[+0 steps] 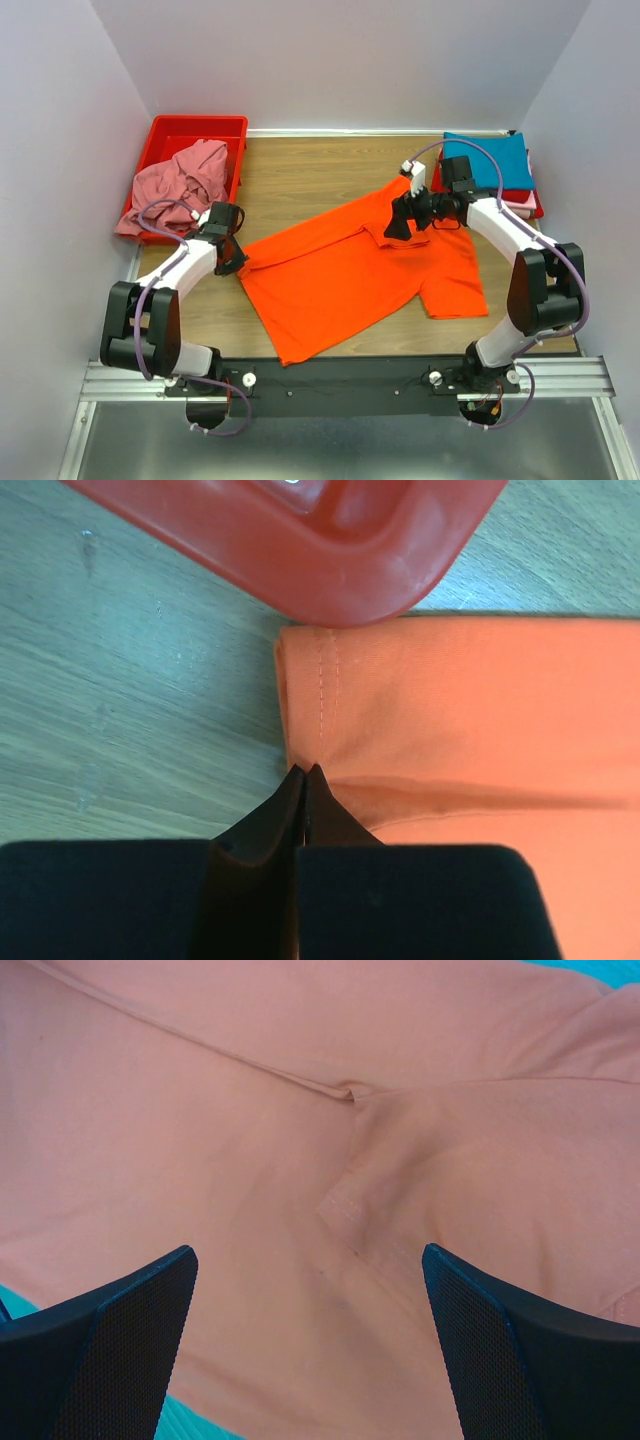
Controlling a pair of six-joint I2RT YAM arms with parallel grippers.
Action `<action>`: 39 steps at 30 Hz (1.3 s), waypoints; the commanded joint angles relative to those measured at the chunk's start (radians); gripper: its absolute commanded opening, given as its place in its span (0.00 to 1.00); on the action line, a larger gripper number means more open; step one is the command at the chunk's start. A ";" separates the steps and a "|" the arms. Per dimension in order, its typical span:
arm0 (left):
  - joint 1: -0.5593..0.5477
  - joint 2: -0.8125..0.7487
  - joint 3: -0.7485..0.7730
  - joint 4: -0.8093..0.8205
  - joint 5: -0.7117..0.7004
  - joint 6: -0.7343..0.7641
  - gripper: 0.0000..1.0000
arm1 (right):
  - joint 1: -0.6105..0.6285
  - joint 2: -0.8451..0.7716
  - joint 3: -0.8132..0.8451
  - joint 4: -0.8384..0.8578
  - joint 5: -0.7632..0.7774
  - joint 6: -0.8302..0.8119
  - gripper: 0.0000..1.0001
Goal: Fold and stack the t-shirts
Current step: Fold the tshirt
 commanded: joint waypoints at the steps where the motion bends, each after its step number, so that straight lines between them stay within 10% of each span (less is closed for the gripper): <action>1: 0.005 -0.013 0.041 -0.010 0.031 0.076 0.09 | -0.006 -0.030 -0.016 0.013 -0.018 -0.024 1.00; 7: 0.008 -0.088 0.075 -0.052 0.201 0.185 0.14 | -0.007 -0.038 -0.020 0.002 -0.023 -0.047 1.00; 13: 0.007 -0.246 0.020 -0.011 0.450 0.234 0.60 | -0.007 -0.064 -0.027 -0.019 -0.023 -0.079 1.00; 22: -0.007 -0.386 0.046 -0.001 0.782 0.436 0.78 | -0.021 -0.114 -0.050 -0.033 -0.031 -0.109 1.00; 29: -0.538 -0.368 0.109 -0.066 0.619 0.317 0.73 | -0.052 -0.212 -0.130 -0.036 -0.052 -0.187 1.00; 35: -1.017 -0.325 0.029 -0.225 0.372 0.107 0.49 | -0.156 -0.216 -0.135 -0.045 -0.097 -0.175 1.00; 39: -1.093 -0.276 -0.006 -0.332 0.234 0.001 0.43 | -0.165 -0.197 -0.131 -0.052 -0.107 -0.172 1.00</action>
